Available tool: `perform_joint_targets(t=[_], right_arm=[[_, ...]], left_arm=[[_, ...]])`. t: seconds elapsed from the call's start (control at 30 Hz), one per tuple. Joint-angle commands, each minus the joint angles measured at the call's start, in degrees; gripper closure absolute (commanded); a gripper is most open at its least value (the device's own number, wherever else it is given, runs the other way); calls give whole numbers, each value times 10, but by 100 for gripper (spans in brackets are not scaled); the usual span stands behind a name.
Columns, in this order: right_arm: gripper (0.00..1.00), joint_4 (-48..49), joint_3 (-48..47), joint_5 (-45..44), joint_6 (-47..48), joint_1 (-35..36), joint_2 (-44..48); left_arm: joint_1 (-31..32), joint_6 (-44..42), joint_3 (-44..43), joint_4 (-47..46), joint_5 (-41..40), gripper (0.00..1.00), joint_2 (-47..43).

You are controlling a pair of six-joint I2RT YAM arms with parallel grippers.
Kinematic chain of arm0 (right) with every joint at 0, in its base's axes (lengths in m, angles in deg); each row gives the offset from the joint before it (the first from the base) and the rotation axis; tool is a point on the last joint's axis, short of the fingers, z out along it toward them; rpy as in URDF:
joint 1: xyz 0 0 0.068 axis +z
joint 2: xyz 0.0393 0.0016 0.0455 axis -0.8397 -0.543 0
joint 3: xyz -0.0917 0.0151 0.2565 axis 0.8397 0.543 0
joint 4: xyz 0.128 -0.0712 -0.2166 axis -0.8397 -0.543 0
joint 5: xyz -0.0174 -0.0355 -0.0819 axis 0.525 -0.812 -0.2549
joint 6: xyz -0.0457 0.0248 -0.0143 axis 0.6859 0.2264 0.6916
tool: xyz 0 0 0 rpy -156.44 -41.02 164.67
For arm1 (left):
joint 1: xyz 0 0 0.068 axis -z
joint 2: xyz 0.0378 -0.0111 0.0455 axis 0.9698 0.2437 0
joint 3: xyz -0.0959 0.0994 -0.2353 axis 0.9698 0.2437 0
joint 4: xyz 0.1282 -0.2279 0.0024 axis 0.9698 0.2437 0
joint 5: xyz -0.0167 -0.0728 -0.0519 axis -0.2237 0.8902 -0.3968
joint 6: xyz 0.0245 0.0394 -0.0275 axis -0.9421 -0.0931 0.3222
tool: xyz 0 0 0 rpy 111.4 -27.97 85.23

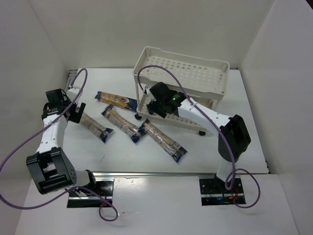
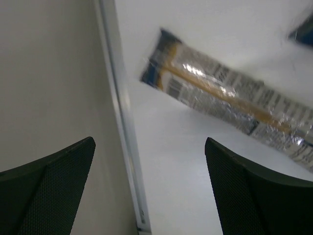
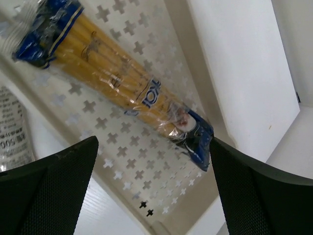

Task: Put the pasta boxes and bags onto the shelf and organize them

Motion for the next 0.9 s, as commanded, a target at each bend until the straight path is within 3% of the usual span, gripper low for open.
perform_joint_targets(t=[0.0,0.13,0.27,0.4,0.63,0.77,0.87], right_arm=[[0,54,-23,-44,-48,-14,-23],[0,53,-88,-46,-87,-88,-74],[0,58,-121,-41,-69,-142,-98],[0,71,-93,1,-18,-131,-81],[0,66,14,44,24,-48,1],[0,31,14,83,17,-48,6],[0,-6,-12,171,29,-42,13]], left_arm=[[0,-57,16,20,-34,0,1],[0,-51,16,20,-27,0,-10],[0,-46,16,25,-22,0,-15],[0,-47,21,37,-11,0,-15],[5,-28,33,50,19,0,-21],[5,-28,38,50,19,0,-21],[5,-28,38,50,19,0,-27]])
